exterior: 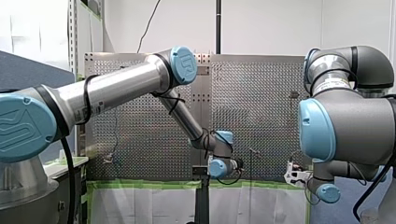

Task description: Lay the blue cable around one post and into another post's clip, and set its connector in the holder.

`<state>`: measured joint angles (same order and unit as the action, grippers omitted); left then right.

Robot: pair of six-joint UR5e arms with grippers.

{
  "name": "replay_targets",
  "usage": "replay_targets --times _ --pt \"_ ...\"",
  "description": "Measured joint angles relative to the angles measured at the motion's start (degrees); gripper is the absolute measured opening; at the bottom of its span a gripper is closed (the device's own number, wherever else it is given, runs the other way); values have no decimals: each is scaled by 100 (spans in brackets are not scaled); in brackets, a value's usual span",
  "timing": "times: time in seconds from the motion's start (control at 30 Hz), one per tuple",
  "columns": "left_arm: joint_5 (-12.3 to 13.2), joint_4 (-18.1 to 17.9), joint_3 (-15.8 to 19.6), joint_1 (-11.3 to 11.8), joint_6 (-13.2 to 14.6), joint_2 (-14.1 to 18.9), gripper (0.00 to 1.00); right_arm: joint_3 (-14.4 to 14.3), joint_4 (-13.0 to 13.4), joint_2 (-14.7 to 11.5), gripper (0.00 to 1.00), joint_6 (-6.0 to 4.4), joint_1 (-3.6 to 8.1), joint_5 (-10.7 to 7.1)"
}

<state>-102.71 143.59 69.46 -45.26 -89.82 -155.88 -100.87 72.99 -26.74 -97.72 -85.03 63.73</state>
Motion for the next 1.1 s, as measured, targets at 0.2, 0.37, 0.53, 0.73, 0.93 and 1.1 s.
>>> replay_targets --times 0.2,0.37,0.53,0.73,0.93,1.1 --pt "15 76 -70 -86 0 1 0 53 -18 -11 0 -2 4 -76" --pt "18 243 -246 -121 0 3 0 101 -72 -99 0 -10 7 -102" --pt "7 393 -417 -132 -5 3 0 167 -117 -182 0 -37 10 -105" --pt "4 459 -479 -116 -20 3 0 262 -150 -207 0 -106 17 -96" --pt "8 514 -536 -52 -49 4 0 326 -171 -210 0 -211 80 -11" --pt "4 544 -575 -21 -68 3 0 350 -202 -211 0 -286 140 92"
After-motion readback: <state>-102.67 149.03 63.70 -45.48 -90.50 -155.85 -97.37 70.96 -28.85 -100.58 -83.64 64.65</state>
